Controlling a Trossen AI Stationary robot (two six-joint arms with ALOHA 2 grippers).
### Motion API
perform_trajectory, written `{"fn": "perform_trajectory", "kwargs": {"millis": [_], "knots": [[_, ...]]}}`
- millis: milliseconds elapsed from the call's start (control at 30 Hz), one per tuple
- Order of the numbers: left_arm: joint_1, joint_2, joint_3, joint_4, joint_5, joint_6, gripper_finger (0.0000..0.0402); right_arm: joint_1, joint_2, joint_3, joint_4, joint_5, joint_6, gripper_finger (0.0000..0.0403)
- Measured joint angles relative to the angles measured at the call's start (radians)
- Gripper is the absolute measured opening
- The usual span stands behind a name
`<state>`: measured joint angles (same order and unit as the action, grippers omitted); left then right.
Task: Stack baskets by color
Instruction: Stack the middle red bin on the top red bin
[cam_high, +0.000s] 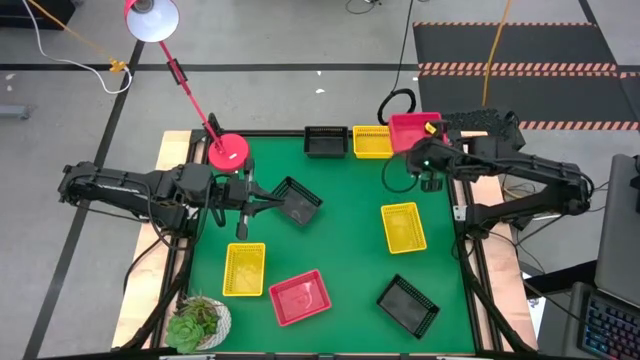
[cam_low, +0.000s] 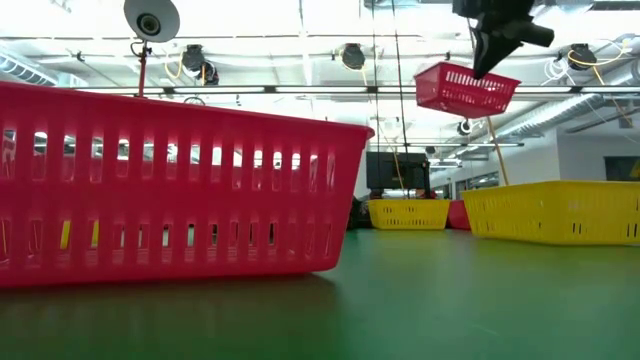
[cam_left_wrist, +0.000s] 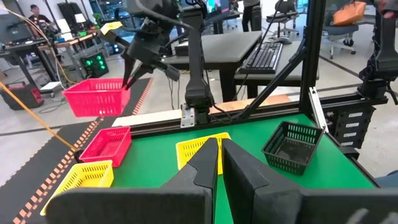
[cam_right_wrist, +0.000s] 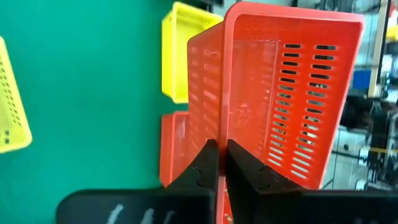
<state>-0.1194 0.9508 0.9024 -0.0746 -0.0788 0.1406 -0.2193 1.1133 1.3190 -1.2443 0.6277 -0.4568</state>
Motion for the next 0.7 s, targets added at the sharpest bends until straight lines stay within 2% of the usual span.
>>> {"fn": "perform_trajectory", "kwargs": {"millis": [433, 700], "knots": [[0.000, 0.000, 0.000, 0.003, 0.000, -0.011, 0.0026, -0.139, -0.001, 0.000, -0.016, 0.052, -0.090, 0.0004], [0.000, 0.000, 0.000, 0.005, 0.000, -0.011, 0.0026, -0.231, 0.019, -0.037, 0.049, 0.052, -0.040, 0.0007]]}}
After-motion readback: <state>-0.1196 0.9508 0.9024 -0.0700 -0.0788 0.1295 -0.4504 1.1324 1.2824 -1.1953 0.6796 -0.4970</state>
